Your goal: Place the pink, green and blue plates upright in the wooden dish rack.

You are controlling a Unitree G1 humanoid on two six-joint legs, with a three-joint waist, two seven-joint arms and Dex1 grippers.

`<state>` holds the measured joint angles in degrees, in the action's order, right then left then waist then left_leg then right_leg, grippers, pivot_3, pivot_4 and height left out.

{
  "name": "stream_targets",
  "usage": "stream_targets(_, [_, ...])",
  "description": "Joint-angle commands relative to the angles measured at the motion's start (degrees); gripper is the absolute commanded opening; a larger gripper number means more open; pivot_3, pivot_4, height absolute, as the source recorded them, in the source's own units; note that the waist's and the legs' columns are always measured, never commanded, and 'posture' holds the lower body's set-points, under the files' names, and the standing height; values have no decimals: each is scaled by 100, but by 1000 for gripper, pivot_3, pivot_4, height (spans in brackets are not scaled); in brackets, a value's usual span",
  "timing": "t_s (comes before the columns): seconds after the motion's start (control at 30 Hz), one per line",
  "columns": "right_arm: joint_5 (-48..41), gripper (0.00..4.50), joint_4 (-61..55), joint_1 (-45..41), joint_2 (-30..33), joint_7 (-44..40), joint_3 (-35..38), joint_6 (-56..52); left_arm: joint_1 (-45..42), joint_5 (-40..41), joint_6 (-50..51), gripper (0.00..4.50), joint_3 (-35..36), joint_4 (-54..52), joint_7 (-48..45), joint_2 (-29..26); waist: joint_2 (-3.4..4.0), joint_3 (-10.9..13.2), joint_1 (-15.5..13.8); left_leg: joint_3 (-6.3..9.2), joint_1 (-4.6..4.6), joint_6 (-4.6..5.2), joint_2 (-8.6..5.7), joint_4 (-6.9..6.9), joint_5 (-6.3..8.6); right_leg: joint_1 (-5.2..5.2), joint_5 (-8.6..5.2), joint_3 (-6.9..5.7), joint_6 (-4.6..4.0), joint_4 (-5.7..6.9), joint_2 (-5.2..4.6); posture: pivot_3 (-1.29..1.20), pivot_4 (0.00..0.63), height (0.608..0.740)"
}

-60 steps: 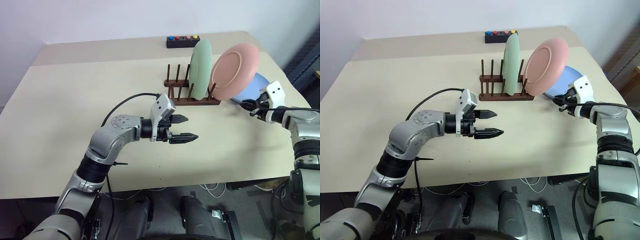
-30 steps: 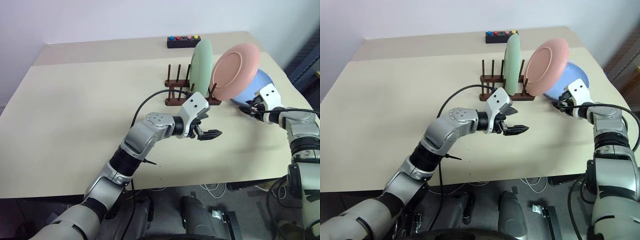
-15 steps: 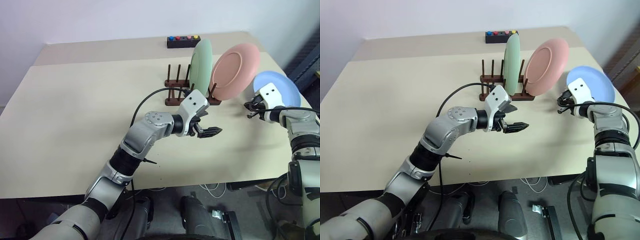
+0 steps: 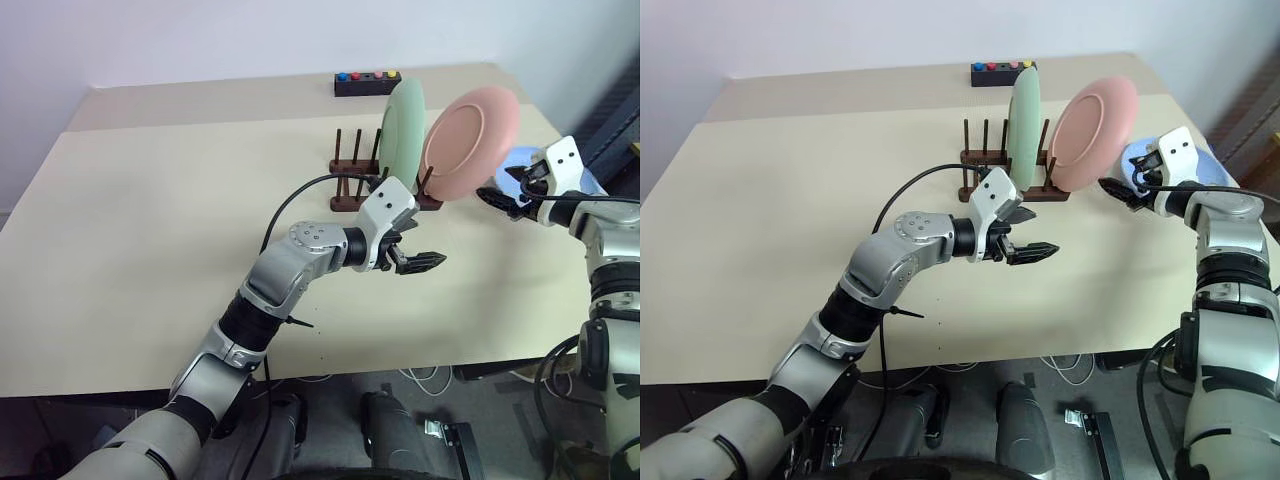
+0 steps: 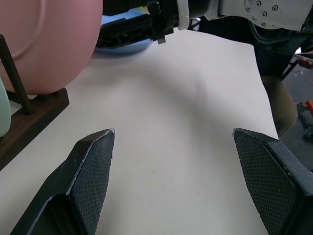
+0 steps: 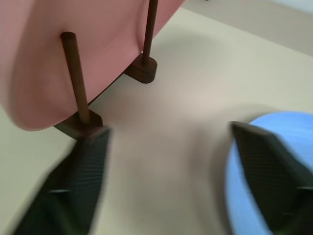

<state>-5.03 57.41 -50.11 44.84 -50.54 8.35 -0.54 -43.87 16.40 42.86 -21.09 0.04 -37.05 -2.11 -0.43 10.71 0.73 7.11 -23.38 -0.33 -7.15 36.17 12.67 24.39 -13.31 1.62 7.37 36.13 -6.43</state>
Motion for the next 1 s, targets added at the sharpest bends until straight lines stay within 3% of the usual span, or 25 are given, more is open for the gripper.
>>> stream_targets(0.03, [289, 4472, 18, -22, 261, 501, -66, 161, -64, -83, -273, 3987, 83, -10, 72, 72, 0, 0, -4, 0, 0, 0, -1, 1, 0, 0, 0, 0, 0, 0, -1, 0, 150, 740])
stream_targets(0.23, [591, 4472, 691, -90, 316, 1265, -146, -51, -72, -107, -332, 3987, 83, 51, 122, 142, 0, 0, 0, -1, 0, 0, -1, 0, 0, 0, 0, 0, 0, 0, -2, 0, 150, 740])
stream_targets(0.57, [544, 4472, 1097, -338, 142, 1158, -108, -398, -46, -105, -314, 3987, 66, -2, 99, 125, 1, 0, 17, -3, 0, 0, 0, -1, 0, 0, 0, 1, 0, 0, 0, 0, 150, 740])
stream_targets(0.67, [663, 3680, 1149, -367, 156, 1180, -201, -336, -37, -101, -297, 3987, 72, -23, 111, 123, 1, 0, 6, -3, 0, 0, 0, 0, 0, 0, 0, 1, 0, 0, 0, 0, 150, 740])
stream_targets(0.9, [729, 122, 1259, -411, 172, 1268, -232, -322, -18, -68, -226, 3987, 82, -68, 118, 123, 1, -1, 9, -4, 0, 0, 0, 0, 0, 0, 0, 1, 0, 0, -1, 0, 150, 740])
stream_targets(1.0, [712, 51, 1257, -407, 171, 1243, -218, -337, -22, -59, -213, 3987, 89, -69, 115, 127, 0, -1, 11, -3, 0, 0, 0, 1, 0, -1, 0, 1, 0, 0, 0, 0, 150, 740])
